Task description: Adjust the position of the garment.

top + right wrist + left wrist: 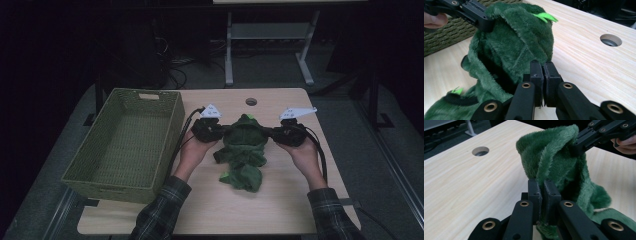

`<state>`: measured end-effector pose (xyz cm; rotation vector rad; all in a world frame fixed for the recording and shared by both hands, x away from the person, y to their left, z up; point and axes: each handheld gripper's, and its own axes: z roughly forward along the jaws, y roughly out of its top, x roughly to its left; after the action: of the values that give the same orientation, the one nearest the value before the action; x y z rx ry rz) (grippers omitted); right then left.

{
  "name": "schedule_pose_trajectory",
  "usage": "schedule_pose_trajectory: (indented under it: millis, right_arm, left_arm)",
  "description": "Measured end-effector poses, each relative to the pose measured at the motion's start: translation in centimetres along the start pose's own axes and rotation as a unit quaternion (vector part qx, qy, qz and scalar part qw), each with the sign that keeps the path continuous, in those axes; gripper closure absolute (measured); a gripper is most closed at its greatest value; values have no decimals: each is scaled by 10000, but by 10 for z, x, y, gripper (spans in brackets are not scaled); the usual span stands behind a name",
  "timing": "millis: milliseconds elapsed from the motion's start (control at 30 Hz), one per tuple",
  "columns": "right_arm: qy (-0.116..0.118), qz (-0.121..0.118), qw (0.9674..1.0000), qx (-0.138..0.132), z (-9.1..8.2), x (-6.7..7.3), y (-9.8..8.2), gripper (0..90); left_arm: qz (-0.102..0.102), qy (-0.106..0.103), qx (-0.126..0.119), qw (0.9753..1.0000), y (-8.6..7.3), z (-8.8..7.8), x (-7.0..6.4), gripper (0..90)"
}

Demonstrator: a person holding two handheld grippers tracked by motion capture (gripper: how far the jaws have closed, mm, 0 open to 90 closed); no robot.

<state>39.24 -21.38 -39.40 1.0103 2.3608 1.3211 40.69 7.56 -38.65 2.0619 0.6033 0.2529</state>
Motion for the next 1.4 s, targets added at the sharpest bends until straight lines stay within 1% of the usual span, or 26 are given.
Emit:
schedule_pose_trajectory:
  millis: [33,67,133,200,300,333,400,533,567,600,667,733,767,833,900,967,1033,1100,1133,1167,1233,1300,1333,1400]
  right_arm:
    - [40,24,10000,13,-1,2,-1,871]
    - [70,-12,10000,-7,-3,4,-3,871]
    - [129,-29,9999,-10,-6,8,-5,871]
    - [107,-89,9999,-71,-9,13,-8,871]
    - [205,-84,9997,-40,-12,17,-12,870]
    - [221,-95,9997,-33,-13,19,-13,870]
    - [192,-149,9997,-87,-15,23,-17,870]
    - [306,-133,9994,-46,-18,30,-24,868]
    - [272,-180,9994,-105,-20,32,-26,868]
    - [299,-199,9993,-101,-21,34,-28,868]
    - [379,-186,9991,-48,-24,37,-32,868]
    - [379,-251,9989,-139,-28,42,-36,868]
    - [424,-230,9988,-129,-30,45,-38,868]
    - [491,-230,9985,-74,-32,49,-42,868]
    - [504,-305,9982,-139,-35,55,-48,868]
    - [594,-274,9978,-45,-36,60,-52,868]
    - [612,-307,9976,-132,-39,66,-59,868]
    - [672,-302,9973,-35,-39,71,-65,868]
    - [677,-317,9972,-47,-39,74,-69,868]
    - [706,-312,9970,29,-39,76,-72,868]
    - [721,-337,9968,99,-37,79,-79,868]
    - [812,-284,9961,198,-37,82,-84,868]
    - [828,-313,9959,209,-37,85,-87,868]
    - [903,-292,9951,287,-36,87,-91,868]
  left_arm:
    - [40,7,15,10000,-1,-1,-2,852]
    - [40,-9,8,10000,-2,-3,-4,852]
    - [103,-29,24,9999,-4,-5,-9,852]
    - [152,-69,13,9999,-6,-7,-15,852]
    - [231,-109,21,9997,-10,-10,-22,852]
    - [206,-134,0,9997,-11,-11,-24,852]
    - [259,-163,-21,9995,-14,-13,-27,852]
    - [361,-206,-61,9991,-19,-19,-35,852]
    - [401,-221,-70,9989,-21,-20,-38,852]
    - [427,-235,-93,9988,-23,-21,-41,852]
    - [477,-281,-127,9984,-27,-24,-46,852]
    - [516,-339,-171,9979,-31,-27,-51,852]
    - [529,-372,-177,9977,-33,-28,-53,852]
    - [576,-426,-162,9973,-38,-30,-58,852]
    - [597,-479,-133,9970,-43,-31,-63,852]
    - [627,-536,-119,9965,-48,-32,-68,852]
    - [671,-579,-82,9960,-54,-32,-72,852]
    - [636,-668,-48,9957,-60,-32,-76,852]
    - [625,-730,-30,9954,-63,-32,-77,852]
    - [620,-771,9,9951,-66,-32,-79,852]
    - [653,-833,92,9943,-72,-30,-83,852]
    - [637,-898,191,9937,-79,-29,-85,852]
    - [637,-898,191,9937,-79,-29,-85,853]
    - [610,-973,313,9929,-88,-27,-86,854]
